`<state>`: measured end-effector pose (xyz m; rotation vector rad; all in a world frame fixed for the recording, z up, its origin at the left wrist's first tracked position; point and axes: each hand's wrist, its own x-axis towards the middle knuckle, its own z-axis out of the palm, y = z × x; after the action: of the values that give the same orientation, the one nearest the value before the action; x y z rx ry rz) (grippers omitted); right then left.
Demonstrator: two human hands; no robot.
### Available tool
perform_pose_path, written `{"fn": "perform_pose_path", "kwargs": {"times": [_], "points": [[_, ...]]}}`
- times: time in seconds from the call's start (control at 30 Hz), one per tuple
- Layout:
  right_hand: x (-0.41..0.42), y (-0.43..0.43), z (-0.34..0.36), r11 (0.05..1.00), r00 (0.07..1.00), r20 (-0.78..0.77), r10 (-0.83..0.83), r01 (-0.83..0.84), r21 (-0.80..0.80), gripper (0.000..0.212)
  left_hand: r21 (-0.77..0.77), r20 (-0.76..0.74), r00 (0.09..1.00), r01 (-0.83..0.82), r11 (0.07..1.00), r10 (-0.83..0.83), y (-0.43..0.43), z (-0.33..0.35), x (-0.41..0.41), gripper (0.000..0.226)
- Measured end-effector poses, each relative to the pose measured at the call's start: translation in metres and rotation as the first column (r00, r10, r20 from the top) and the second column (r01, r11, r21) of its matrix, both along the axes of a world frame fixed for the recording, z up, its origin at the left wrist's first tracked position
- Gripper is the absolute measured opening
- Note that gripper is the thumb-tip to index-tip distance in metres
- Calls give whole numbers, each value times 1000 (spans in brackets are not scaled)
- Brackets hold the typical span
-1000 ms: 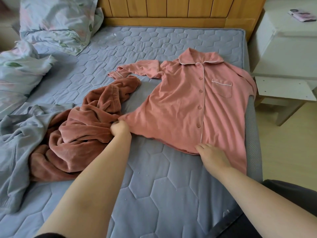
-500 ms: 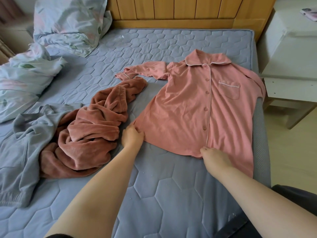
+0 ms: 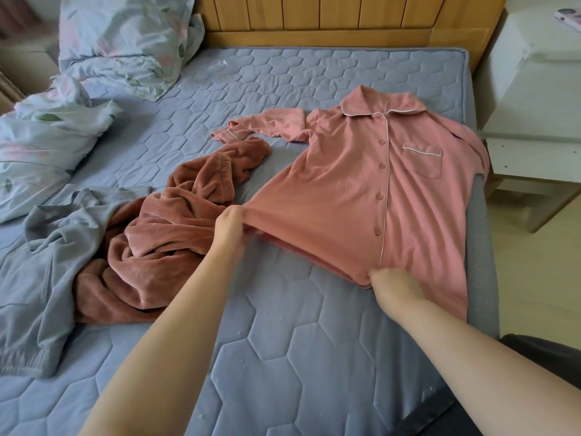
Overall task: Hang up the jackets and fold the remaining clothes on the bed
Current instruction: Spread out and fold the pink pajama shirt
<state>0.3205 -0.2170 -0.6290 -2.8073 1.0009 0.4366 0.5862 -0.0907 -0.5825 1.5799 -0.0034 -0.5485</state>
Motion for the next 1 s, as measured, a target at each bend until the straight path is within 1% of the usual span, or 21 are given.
{"fn": "perform_pose_path", "kwargs": {"times": [0.03,0.07,0.1,0.13,0.17,0.2,0.23,0.27,0.3,0.37,0.47,0.53,0.6,0.7,0.73,0.8,0.83,0.9,0.93,0.97,1.0], "points": [[1,0,0,1000,1000,0,-3,3,-6,37,-206,-219,974,-109,972,63,-2,5,1,15],[1,0,-1,1000,1000,4,-10,10,-5,37,-296,-360,928,-214,931,99,-2,3,4,15],[1,0,-1,1000,1000,15,-17,17,1,37,-277,-392,909,-264,924,143,-1,-4,8,15],[1,0,-2,1000,999,25,-21,21,10,37,-204,-374,909,-276,939,185,1,-11,9,16],[0,-1,-1,1000,999,33,-22,22,16,37,-76,-276,932,-264,962,234,4,-23,11,18],[0,-1,-1,1000,999,42,-23,22,19,37,73,-132,955,-258,963,266,7,-35,11,17],[-1,0,0,999,998,52,-25,23,23,37,218,25,963,-267,939,268,11,-46,10,16],[-1,0,0,999,998,64,-26,24,26,37,304,149,951,-306,902,272,13,-51,6,22],[-2,0,1,999,997,70,-25,24,26,37,307,222,930,-351,884,293,14,-53,4,28],[-3,0,1,999,997,79,-25,23,26,36,199,254,885,-442,875,389,10,-44,7,31],[-7,1,2,1000,994,108,-21,21,-1,28,65,187,851,-510,858,491,-3,-24,24,26],[-8,2,2,999,990,136,-30,34,-23,28,59,142,852,-516,855,504,-9,-20,35,25],[-6,5,2,999,987,160,-20,25,-32,29,132,128,884,-465,876,450,-9,-21,34,27],[-3,6,-3,997,989,145,19,-9,-72,31,275,31,960,-274,922,277,-5,-40,20,34],[-2,5,-6,996,990,138,35,-23,-90,32,286,-4,973,-220,933,231,-4,-46,15,36],[-3,4,-10,986,983,159,87,-63,-154,32,260,-59,984,-147,954,167,-2,-57,8,38],[-3,3,-11,978,980,161,121,-90,-187,35,256,-63,992,-91,962,111,-2,-62,6,39],[-5,0,-10,946,963,156,222,-174,-272,43,313,-44,998,64,947,-53,-3,-64,3,35],[-6,-2,-9,928,950,160,269,-212,-306,42,343,-41,993,118,932,-111,-4,-62,3,31],[-6,-4,-9,909,934,169,315,-245,-338,38,341,-51,991,136,930,-126,-4,-59,4,26],[-7,-5,-6,892,913,194,360,-275,-358,32,289,-73,991,130,949,-114,-3,-53,6,22]]}}
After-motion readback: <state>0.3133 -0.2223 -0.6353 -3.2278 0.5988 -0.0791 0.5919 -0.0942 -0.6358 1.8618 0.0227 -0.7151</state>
